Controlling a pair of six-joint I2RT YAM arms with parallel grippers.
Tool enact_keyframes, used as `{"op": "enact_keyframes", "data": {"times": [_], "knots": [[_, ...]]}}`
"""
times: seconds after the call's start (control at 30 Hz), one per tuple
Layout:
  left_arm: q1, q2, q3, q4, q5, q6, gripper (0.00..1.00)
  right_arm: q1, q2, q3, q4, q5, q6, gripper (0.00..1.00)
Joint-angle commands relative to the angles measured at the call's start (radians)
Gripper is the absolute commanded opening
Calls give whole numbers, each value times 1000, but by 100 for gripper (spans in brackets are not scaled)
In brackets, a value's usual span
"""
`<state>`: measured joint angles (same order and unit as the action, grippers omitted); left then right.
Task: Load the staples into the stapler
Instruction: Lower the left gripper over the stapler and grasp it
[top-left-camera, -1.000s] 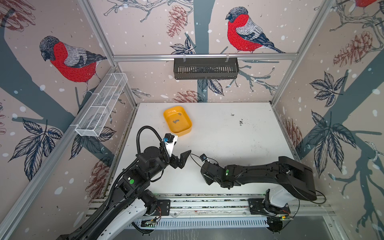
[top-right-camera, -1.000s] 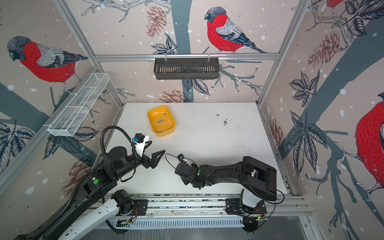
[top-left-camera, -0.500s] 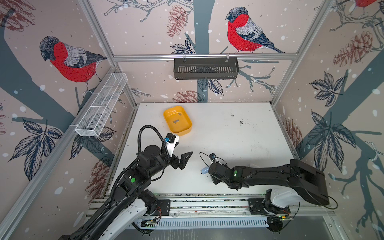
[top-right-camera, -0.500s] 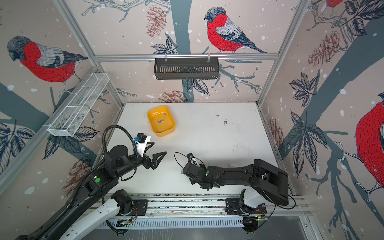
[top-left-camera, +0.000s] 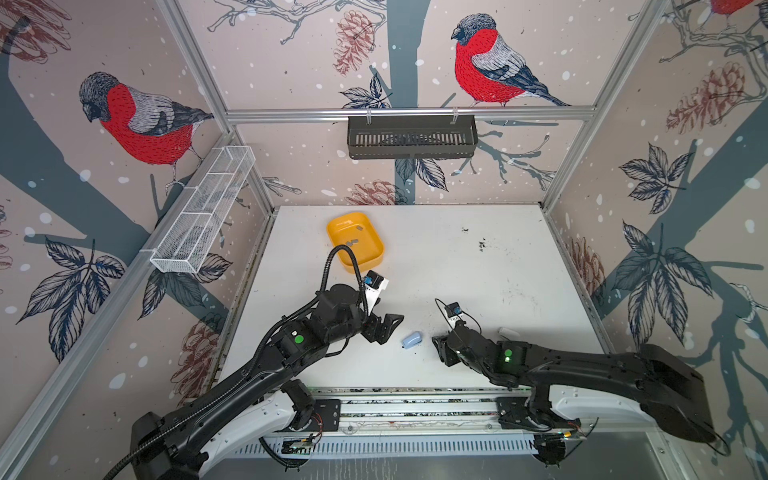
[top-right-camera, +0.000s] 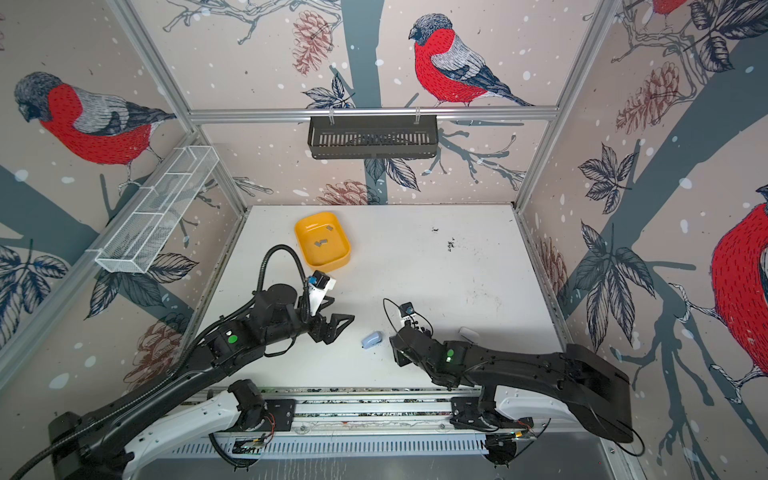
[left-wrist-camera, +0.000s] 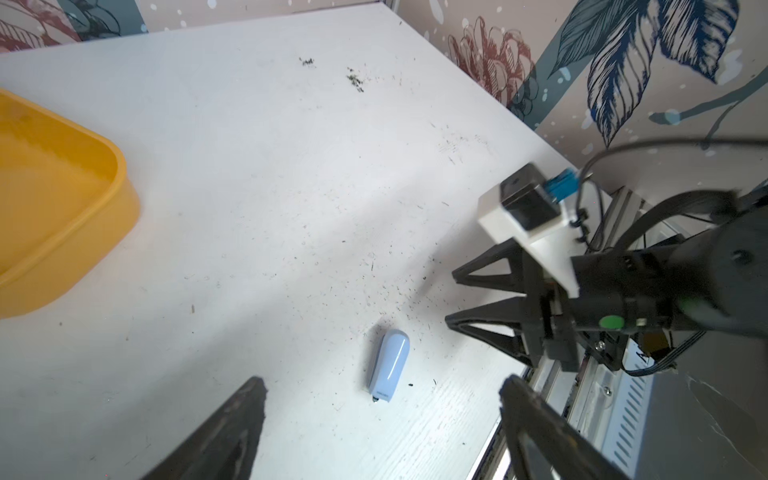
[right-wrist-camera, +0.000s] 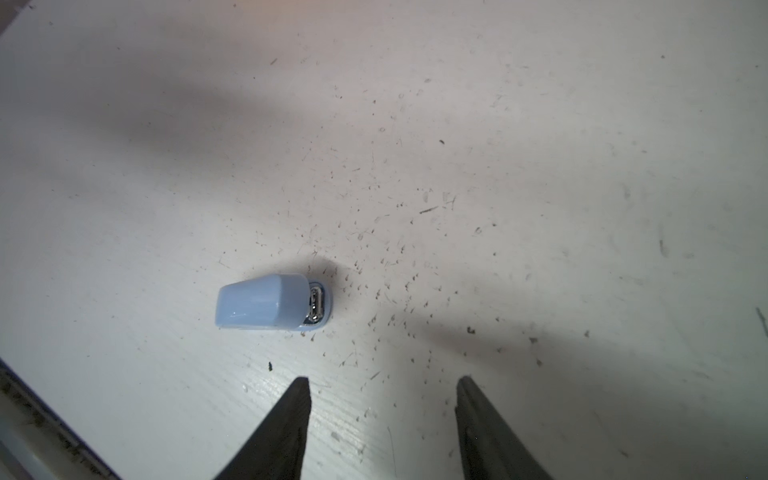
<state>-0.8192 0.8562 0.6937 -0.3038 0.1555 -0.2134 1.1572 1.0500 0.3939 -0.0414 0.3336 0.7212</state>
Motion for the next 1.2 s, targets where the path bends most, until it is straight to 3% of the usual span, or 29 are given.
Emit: {"op": "enact_keyframes", "data": {"times": [0.0, 0.27, 0.43, 0.57, 0.7, 0.87, 1.17], "knots": [[-41, 52, 19, 0, -24, 11, 86, -38, -136, -62, 51, -48, 26, 58], [-68, 242, 101, -121, -11, 152, 74, -154, -540, -174, 8, -122, -6, 60], [-87, 340, 120, -116, 20, 211, 72, -247, -659, -184, -24, -334, -110, 65], [-98, 413, 145, -126, 2, 245, 68, -259, -669, -190, 3, -457, -146, 71], [-103, 482, 183, -147, 8, 275, 65, -257, -654, -160, -28, -443, -151, 74], [-112, 578, 221, -152, 4, 295, 60, -255, -593, -98, -103, -402, -123, 100], [-123, 719, 288, -147, 27, 316, 53, -230, -528, -6, -196, -341, -114, 100]]}}
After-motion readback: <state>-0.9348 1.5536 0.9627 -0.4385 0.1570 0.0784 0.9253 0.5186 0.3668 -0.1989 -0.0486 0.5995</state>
